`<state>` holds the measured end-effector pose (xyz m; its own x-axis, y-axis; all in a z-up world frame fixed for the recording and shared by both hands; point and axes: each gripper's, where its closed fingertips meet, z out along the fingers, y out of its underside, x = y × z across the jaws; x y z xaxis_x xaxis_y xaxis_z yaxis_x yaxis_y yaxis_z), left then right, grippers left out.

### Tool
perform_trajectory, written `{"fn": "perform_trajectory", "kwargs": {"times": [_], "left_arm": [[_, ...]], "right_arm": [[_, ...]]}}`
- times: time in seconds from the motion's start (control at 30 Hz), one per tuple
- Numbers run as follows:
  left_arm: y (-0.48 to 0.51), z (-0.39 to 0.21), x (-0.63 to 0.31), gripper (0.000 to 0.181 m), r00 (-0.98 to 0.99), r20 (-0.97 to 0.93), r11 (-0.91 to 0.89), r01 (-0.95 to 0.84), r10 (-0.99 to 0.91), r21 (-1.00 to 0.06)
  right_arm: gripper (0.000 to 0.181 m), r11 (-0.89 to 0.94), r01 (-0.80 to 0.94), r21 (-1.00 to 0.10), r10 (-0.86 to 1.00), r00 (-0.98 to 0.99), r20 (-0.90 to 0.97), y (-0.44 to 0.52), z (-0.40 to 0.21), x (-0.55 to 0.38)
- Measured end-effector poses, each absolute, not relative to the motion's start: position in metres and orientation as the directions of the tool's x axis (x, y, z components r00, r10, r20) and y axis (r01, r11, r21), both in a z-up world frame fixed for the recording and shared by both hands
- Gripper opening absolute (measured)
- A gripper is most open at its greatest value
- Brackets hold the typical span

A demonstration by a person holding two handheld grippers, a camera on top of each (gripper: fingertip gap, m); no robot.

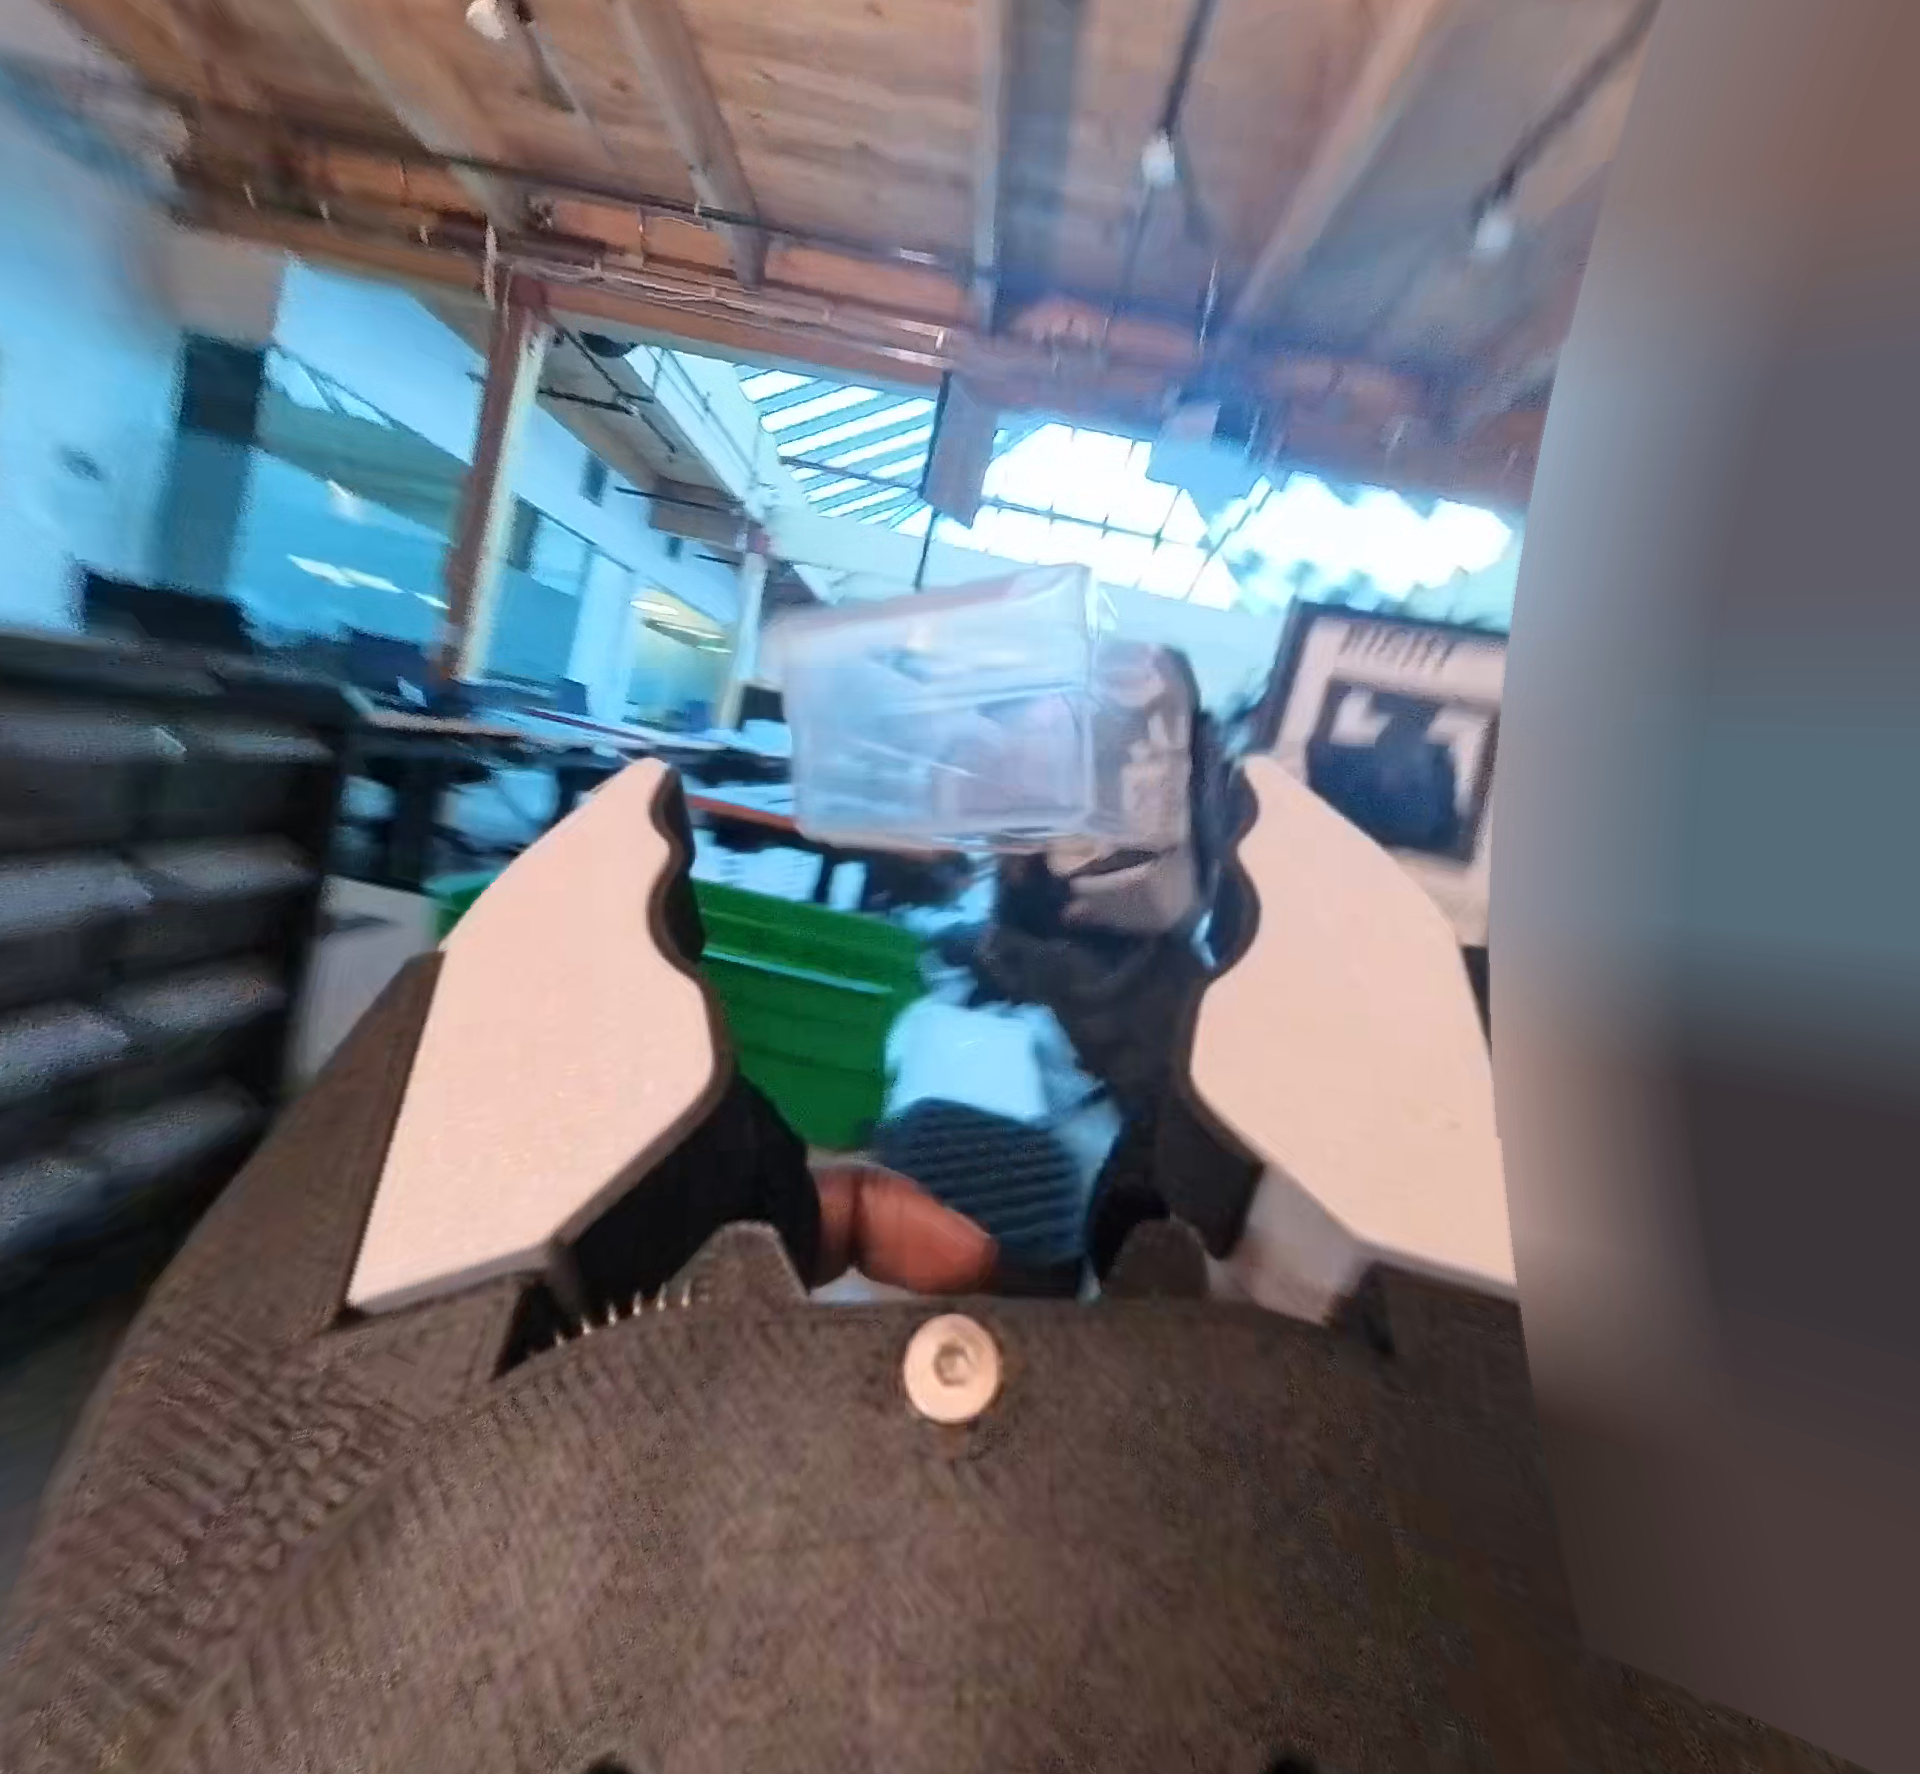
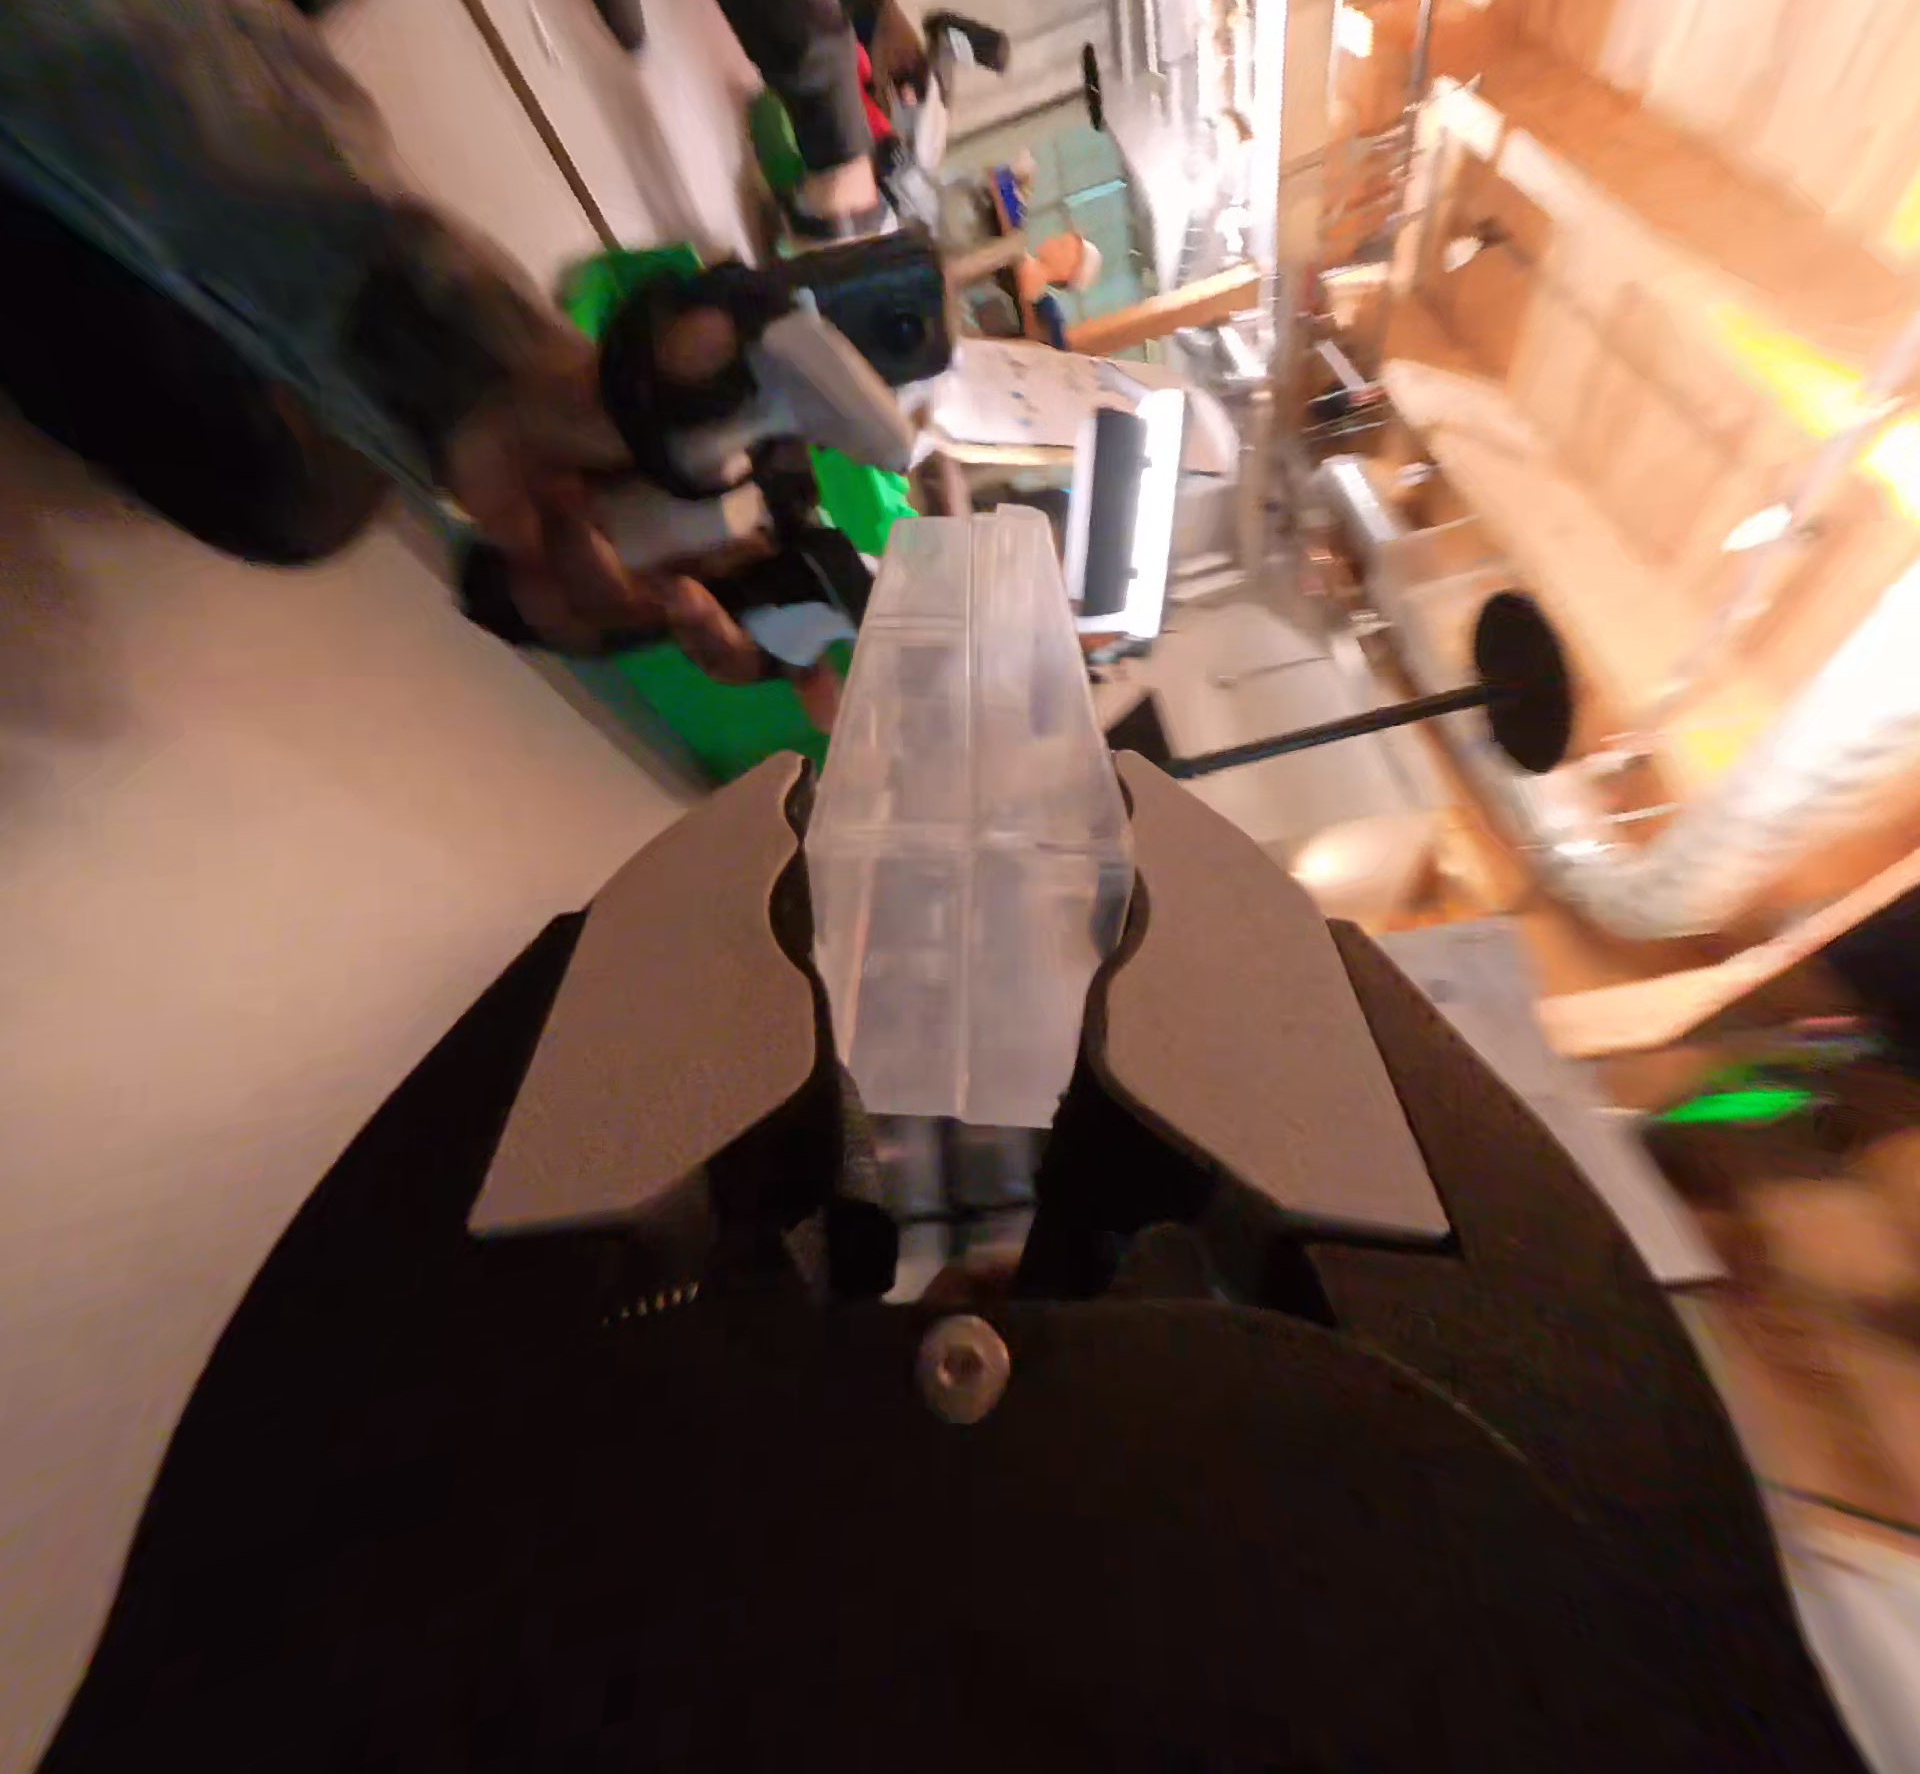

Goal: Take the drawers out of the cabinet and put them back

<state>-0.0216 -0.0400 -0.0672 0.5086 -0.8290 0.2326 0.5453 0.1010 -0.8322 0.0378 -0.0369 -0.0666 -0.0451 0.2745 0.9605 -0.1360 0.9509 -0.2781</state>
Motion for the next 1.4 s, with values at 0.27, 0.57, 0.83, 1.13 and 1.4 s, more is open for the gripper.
{"fn": "perform_trajectory", "kwargs": {"times": [0.27, 0.57, 0.83, 1.13, 1.4], "left_arm": [[-0.046, -0.056, 0.006, 0.067, 0.405, 0.336, 0.087, 0.738, -0.851, -0.670], [-0.050, -0.048, -0.018, 0.065, 0.930, -0.155, 0.635, 0.099, -0.332, -0.766], [-0.044, -0.073, 0.015, 0.065, 0.872, -0.310, 0.603, -0.023, -0.378, -0.797], [-0.036, -0.088, 0.020, 0.067, 0.838, -0.312, 0.482, -0.068, -0.448, -0.874], [-0.024, -0.123, -0.072, 0.073, 0.949, -0.253, 0.293, -0.191, -0.190, -0.937]], "right_arm": [[0.051, 0.979, -0.153, -0.133, 0.141, 0.040, 0.989, -0.053, -0.069, 0.028], [0.084, 0.711, 0.021, -0.703, 0.688, -0.227, 0.690, -0.009, -0.083, 0.022], [0.101, 0.792, 0.209, -0.573, 0.583, -0.536, 0.611, -0.031, -0.102, 0.005], [0.065, 0.874, 0.234, -0.426, 0.471, -0.625, 0.623, -0.026, -0.121, 0.003], [0.065, 0.807, 0.555, -0.202, 0.502, -0.464, 0.730, 0.105, -0.099, 0.081]]}}
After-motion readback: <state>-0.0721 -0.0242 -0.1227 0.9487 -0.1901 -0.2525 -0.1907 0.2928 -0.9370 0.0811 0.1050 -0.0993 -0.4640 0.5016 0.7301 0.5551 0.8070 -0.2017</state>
